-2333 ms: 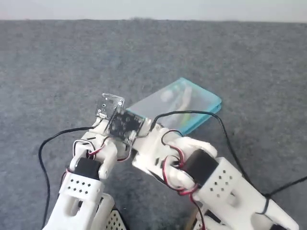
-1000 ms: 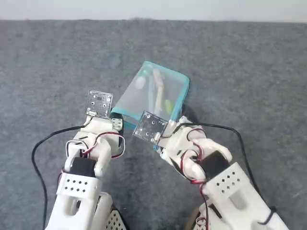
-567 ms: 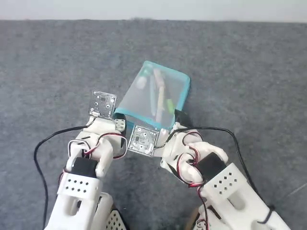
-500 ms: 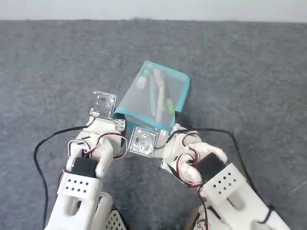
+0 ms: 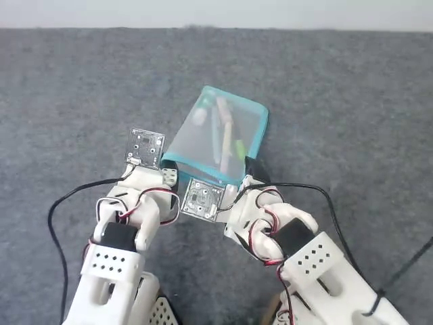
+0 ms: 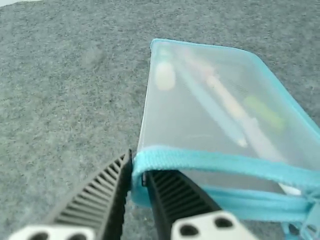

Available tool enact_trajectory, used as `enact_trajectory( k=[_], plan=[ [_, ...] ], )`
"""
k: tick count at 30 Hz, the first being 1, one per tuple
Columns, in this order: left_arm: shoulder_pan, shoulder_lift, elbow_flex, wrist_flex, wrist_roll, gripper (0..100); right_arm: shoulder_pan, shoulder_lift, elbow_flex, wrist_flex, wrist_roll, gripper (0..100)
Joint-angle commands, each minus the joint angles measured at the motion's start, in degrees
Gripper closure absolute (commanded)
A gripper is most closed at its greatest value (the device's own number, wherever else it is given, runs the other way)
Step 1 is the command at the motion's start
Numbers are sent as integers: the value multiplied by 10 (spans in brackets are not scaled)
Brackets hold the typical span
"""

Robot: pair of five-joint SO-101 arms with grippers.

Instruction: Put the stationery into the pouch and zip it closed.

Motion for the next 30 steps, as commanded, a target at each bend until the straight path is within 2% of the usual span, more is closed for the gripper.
enact_trajectory(
  k=[1,7,11,15,22,25,30],
  plan=[
    [6,-4,-27,-4,-5,989,-1,29,-7,-22,-11,649],
    [6,-4,-25,-4,-5,989,47,97,-46,-47,-15,663],
    [8,-4,-24,-4,-5,989,77,133,-73,-70,-61,674],
    [25,-4,-23,-4,-5,989,74,164,-82,-96,-86,750],
    [26,-4,-22,-4,-5,989,38,204,-83,-107,-86,721],
    [26,-4,-22,-4,-5,989,56,203,-92,-109,-92,791],
    [26,-4,-22,-4,-5,988,94,202,-124,-107,-174,991]
  ],
)
